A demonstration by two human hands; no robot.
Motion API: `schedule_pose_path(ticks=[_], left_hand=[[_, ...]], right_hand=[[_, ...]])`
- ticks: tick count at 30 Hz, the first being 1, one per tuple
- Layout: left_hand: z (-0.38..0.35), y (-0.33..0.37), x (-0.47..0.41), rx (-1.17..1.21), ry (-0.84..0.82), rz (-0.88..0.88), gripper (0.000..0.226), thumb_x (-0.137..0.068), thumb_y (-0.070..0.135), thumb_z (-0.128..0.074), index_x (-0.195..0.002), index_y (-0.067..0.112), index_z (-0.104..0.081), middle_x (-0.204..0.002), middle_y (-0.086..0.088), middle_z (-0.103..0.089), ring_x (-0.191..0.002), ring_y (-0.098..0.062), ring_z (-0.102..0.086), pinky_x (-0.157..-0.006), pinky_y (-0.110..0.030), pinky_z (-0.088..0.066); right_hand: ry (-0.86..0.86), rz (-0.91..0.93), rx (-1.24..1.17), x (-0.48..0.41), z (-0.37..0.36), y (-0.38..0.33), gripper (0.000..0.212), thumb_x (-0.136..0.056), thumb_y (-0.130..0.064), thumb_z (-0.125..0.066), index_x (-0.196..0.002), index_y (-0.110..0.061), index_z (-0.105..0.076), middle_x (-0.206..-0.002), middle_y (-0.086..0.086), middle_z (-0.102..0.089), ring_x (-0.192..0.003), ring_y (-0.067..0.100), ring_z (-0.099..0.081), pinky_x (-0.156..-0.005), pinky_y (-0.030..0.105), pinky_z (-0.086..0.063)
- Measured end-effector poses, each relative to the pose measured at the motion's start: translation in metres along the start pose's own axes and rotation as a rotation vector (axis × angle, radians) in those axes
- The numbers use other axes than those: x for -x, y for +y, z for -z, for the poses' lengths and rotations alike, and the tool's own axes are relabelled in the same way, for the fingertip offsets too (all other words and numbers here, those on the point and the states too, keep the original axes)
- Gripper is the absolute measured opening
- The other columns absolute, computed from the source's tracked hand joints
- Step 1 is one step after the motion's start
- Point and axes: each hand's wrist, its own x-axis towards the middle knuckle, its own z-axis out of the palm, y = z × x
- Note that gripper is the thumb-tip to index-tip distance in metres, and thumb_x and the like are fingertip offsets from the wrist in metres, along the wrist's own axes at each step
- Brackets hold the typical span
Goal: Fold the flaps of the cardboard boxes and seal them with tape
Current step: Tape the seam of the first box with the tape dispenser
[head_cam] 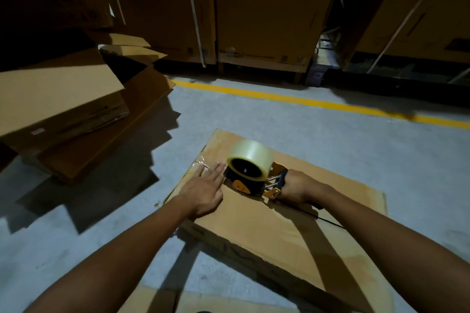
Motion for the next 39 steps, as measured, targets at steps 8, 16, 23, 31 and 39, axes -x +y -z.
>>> schedule_pose_path(ticks=[8,16,23,31,39], left_hand=[[-0.010,0.030,0.003,0.082,0.105,-0.011,0.060,-0.098,0.040,-0.017,-0.151,0.017,-0.033,-0.164,-0.005,-0.022,-0.153,-0.014,-0.004,-0.123,-0.038,0.007],[-0.013,0.041,-0.001,0.039,0.039,0.068,0.064,-0.102,0.042,-0.012,-0.159,0.017,0.003,-0.165,0.000,0.010,-0.152,-0.013,0.012,-0.123,-0.038,0.005],[-0.006,0.113,-0.016,0.104,0.038,-0.161,0.052,-0.102,0.039,-0.020,-0.143,0.017,-0.045,-0.160,-0.006,-0.032,-0.152,-0.017,-0.010,-0.125,-0.043,0.000],[-0.015,0.116,-0.019,0.106,0.070,-0.136,0.062,-0.101,0.044,-0.013,-0.158,0.020,-0.021,-0.166,0.000,-0.014,-0.153,-0.012,0.001,-0.124,-0.038,0.002],[-0.015,0.138,-0.020,0.062,0.028,-0.078,0.063,-0.104,0.041,-0.014,-0.159,0.015,0.002,-0.166,0.000,0.010,-0.151,-0.012,0.014,-0.124,-0.038,0.006]], right_hand=[[0.028,-0.019,-0.001,0.001,-0.006,0.006,0.015,-0.079,-0.030,-0.062,-0.073,-0.016,-0.065,-0.077,0.006,-0.065,-0.072,0.024,-0.060,-0.059,0.035,-0.045],[0.017,-0.170,0.015,0.047,-0.011,0.082,0.020,-0.083,-0.031,-0.063,-0.069,-0.017,-0.061,-0.073,0.008,-0.061,-0.062,0.020,-0.049,-0.056,0.034,-0.037],[0.025,-0.133,0.024,0.061,-0.005,0.071,0.021,-0.087,-0.018,-0.060,-0.067,-0.019,-0.055,-0.072,0.003,-0.053,-0.066,0.020,-0.049,-0.056,0.032,-0.036],[0.045,-0.121,-0.006,0.072,-0.012,0.094,0.016,-0.085,-0.022,-0.062,-0.070,-0.017,-0.060,-0.073,0.004,-0.058,-0.069,0.023,-0.054,-0.059,0.035,-0.040],[0.025,-0.194,0.013,0.100,-0.015,0.147,0.018,-0.085,-0.028,-0.062,-0.080,-0.012,-0.067,-0.073,0.004,-0.060,-0.067,0.020,-0.054,-0.061,0.037,-0.045]])
